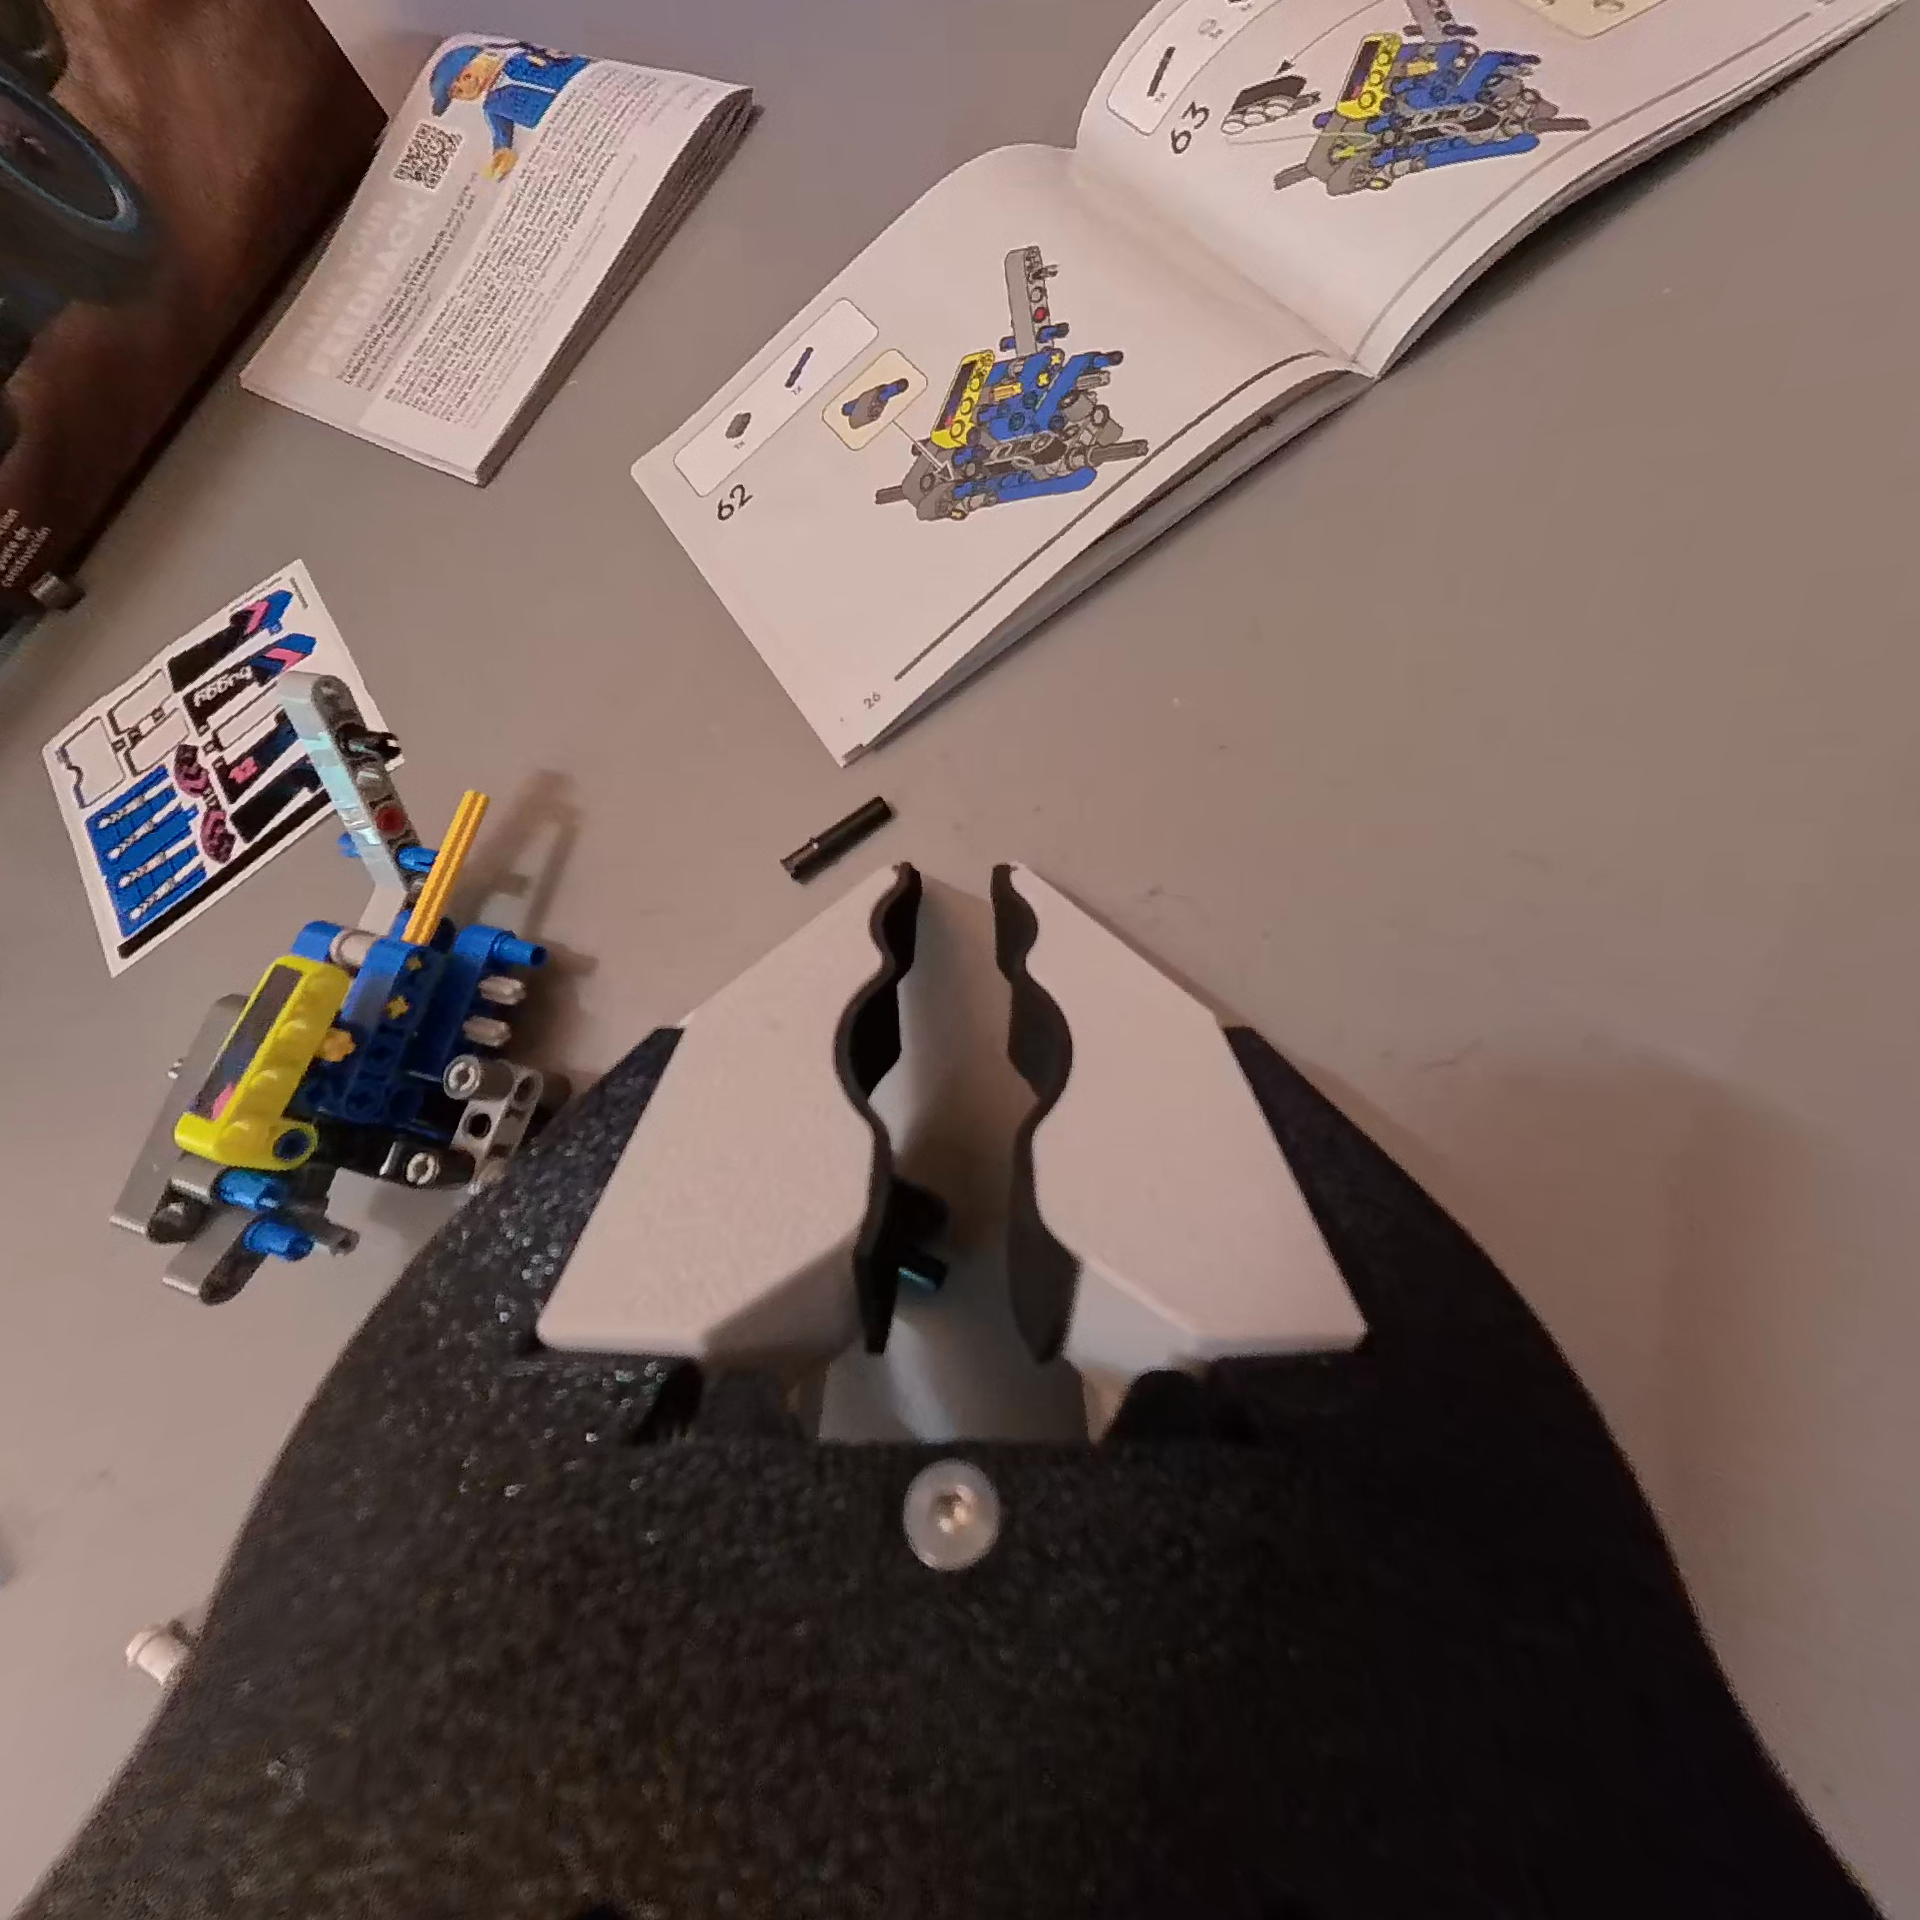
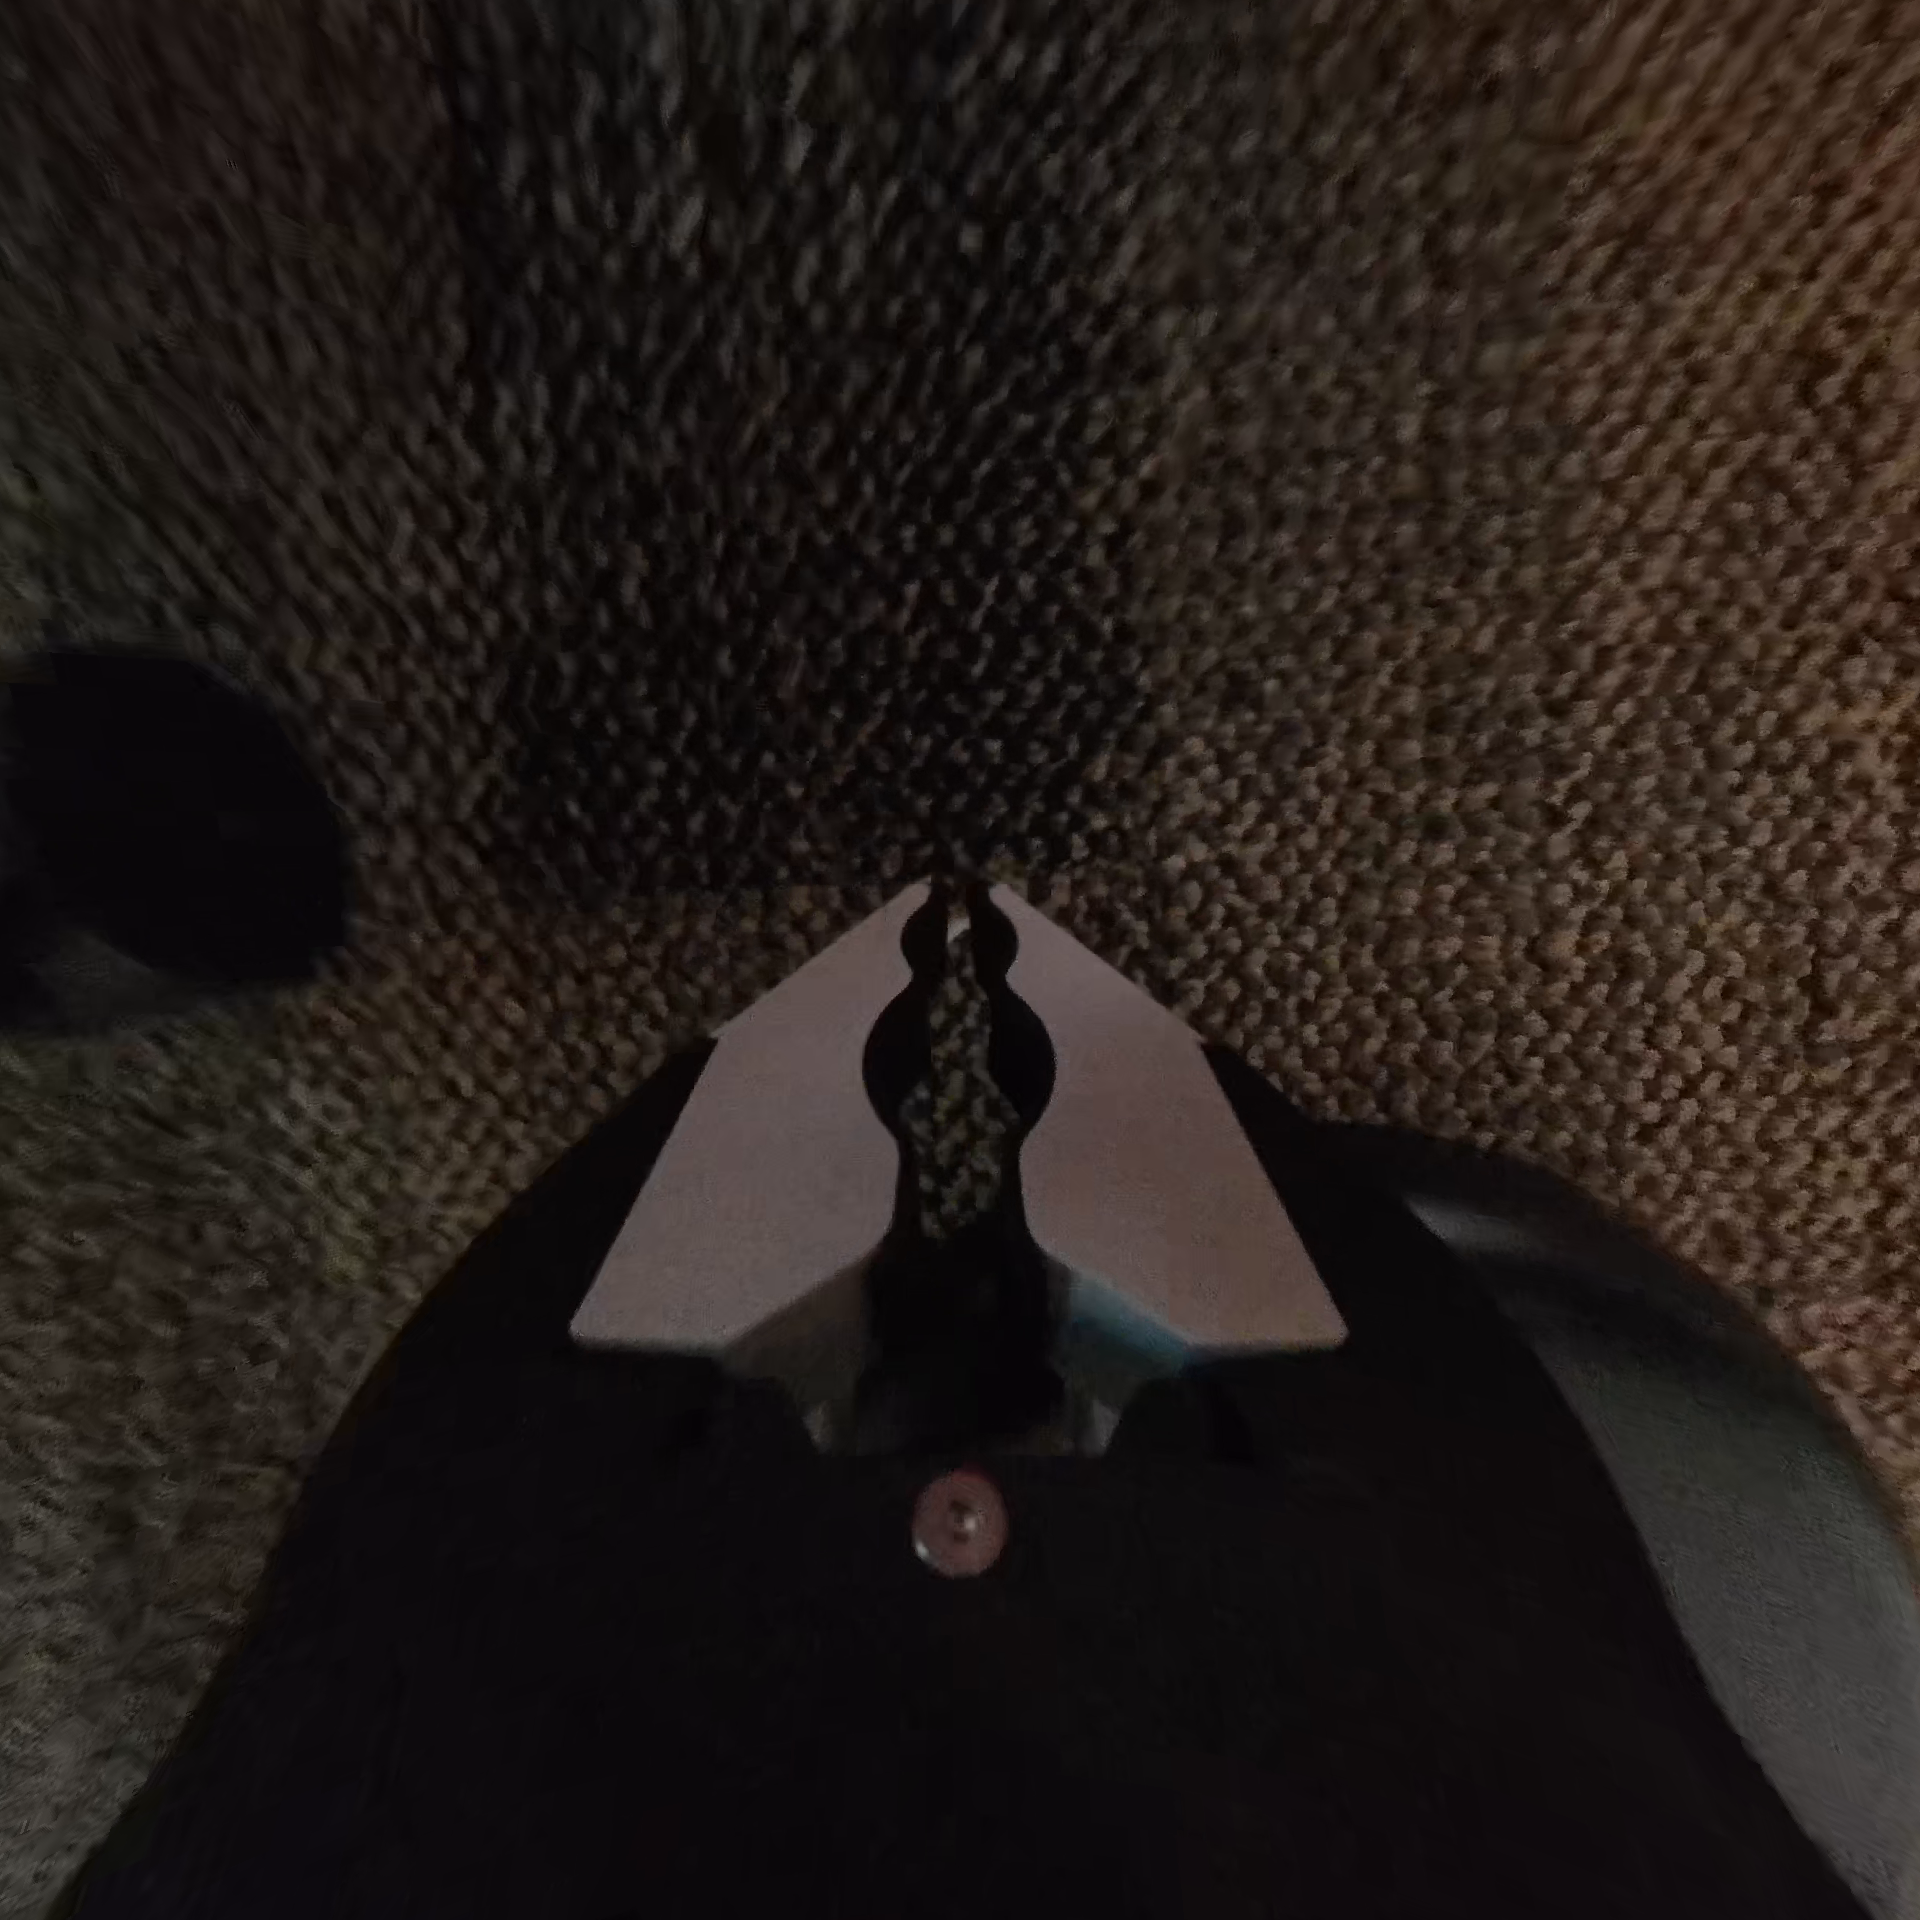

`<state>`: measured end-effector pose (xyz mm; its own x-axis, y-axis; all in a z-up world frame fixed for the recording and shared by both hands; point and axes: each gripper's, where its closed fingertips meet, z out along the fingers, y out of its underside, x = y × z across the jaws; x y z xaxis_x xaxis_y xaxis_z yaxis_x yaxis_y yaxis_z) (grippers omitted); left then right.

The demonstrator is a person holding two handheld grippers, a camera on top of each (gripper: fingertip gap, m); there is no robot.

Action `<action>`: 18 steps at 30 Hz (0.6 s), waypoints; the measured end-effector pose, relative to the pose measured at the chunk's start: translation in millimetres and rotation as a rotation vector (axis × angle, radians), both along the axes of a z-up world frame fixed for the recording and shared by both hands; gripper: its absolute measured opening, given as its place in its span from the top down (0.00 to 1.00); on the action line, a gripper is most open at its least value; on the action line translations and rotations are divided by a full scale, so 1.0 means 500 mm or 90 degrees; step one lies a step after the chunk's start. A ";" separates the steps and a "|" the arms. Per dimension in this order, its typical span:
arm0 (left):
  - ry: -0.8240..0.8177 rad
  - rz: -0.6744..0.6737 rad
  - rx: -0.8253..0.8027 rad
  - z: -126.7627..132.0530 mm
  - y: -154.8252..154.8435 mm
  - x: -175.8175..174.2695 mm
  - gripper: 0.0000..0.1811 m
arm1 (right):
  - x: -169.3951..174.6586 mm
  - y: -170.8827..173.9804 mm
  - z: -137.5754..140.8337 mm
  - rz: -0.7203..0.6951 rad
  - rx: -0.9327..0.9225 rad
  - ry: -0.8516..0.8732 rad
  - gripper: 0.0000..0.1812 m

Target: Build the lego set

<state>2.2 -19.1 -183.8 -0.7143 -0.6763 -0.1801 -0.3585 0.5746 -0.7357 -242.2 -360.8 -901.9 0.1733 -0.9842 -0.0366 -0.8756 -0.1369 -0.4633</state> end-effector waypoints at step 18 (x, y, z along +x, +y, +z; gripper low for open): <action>0.113 -0.081 -0.177 0.032 -0.021 -0.029 0.84 | 0.161 0.093 0.709 -0.059 0.656 -0.209 1.00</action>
<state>-12.4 -29.6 -167.7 -0.7992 -0.5861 0.1331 -0.4337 0.4092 -0.8028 -161.9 -314.3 -547.2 0.2518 -0.5163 -0.8186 -0.6746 0.5128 -0.5310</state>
